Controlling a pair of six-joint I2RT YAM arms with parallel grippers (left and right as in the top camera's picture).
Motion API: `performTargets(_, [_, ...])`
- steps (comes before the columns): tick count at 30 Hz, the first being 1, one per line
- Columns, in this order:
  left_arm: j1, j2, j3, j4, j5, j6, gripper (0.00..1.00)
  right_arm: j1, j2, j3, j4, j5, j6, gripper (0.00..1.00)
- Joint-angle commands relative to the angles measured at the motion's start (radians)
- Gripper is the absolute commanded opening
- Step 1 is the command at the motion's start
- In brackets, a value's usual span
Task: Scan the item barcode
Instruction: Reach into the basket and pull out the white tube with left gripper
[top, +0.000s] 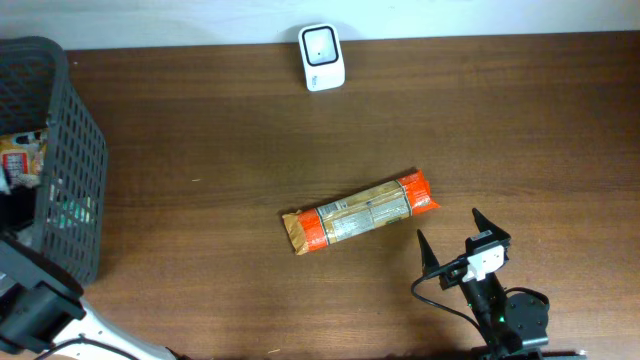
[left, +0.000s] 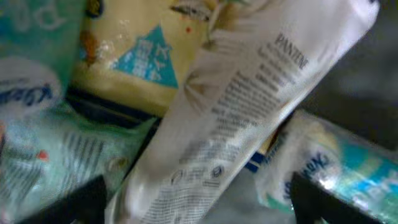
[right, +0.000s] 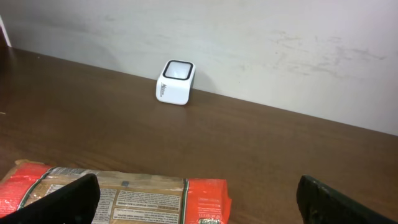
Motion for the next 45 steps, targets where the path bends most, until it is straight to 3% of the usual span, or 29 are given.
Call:
performTargets(1, [0.005, -0.007, -0.051, 0.049, 0.008, 0.079, 0.69, -0.007, -0.006, -0.007, -0.002, 0.002, -0.004, 0.99])
performTargets(3, [0.005, 0.008, -0.052, 0.056, 0.008, 0.079, 0.61, -0.007, -0.006, -0.007, -0.002, 0.002, -0.004, 0.99])
performTargets(8, [0.005, 0.029, -0.053, 0.056, 0.016, 0.077, 0.00, -0.007, -0.006, -0.007, -0.002, 0.002, -0.004, 0.99])
performTargets(12, [0.004, 0.017, 0.051, -0.008, 0.016, 0.066, 0.00, -0.007, -0.006, -0.007, -0.002, 0.002, -0.004, 0.99])
performTargets(13, [0.003, 0.004, 0.150, -0.059, 0.020, 0.007, 0.00, -0.007, -0.006, -0.007, -0.002, 0.002, -0.004, 0.99])
performTargets(17, [-0.011, -0.099, 0.641, -0.274, 0.293, -0.040, 0.00, -0.007, -0.006, -0.007, -0.002, 0.002, -0.004, 0.99])
performTargets(19, [-0.054, -0.179, 0.787, -0.323, 0.351, -0.040, 0.00, -0.007, -0.006, -0.007, -0.002, 0.002, -0.004, 0.99])
performTargets(22, [-0.204, -0.324, 0.850, -0.331, 0.413, -0.040, 0.00, -0.007, -0.006, -0.007, -0.002, 0.002, -0.004, 0.99])
performTargets(26, [-0.576, -0.357, 0.843, -0.473, 0.412, -0.039, 0.00, -0.007, -0.006, -0.007, -0.002, 0.002, -0.004, 0.99])
performTargets(29, [-0.777, -0.272, 0.735, -0.567, 0.408, -0.039, 0.00, -0.007, -0.006, -0.007, -0.002, 0.002, -0.004, 0.99])
performTargets(32, [-0.900, -0.204, 0.426, -0.507, 0.408, -0.039, 0.00, -0.007, -0.006, -0.007, -0.002, 0.002, -0.004, 0.99])
performTargets(36, [-0.978, -0.194, -0.179, -0.018, 0.409, -0.132, 0.00, -0.007, -0.006, -0.007, -0.002, 0.002, -0.004, 0.99])
performTargets(39, [-1.008, -0.193, -0.440, 0.256, 0.409, -0.211, 0.00, -0.007, -0.006, -0.007, -0.002, 0.002, -0.004, 0.99])
performTargets(40, [-1.018, -0.193, -0.470, 0.288, 0.410, -0.220, 0.14, -0.007, -0.006, -0.007, -0.002, 0.002, -0.004, 0.99])
performTargets(41, [-1.029, -0.193, -0.479, 0.301, 0.412, -0.220, 0.39, -0.007, -0.006, -0.007, -0.002, 0.002, -0.004, 0.99])
performTargets(42, [-1.035, -0.193, -0.477, 0.319, 0.422, -0.220, 0.89, -0.007, -0.006, -0.007, -0.002, 0.002, -0.004, 0.99])
performTargets(43, [-1.035, -0.193, -0.459, 0.313, 0.432, -0.220, 0.99, -0.007, -0.006, -0.007, -0.002, 0.002, -0.004, 0.99])
performTargets(45, [-1.009, -0.219, -0.313, 0.216, 0.426, -0.203, 0.99, -0.007, -0.006, -0.007, -0.002, 0.002, -0.004, 0.99])
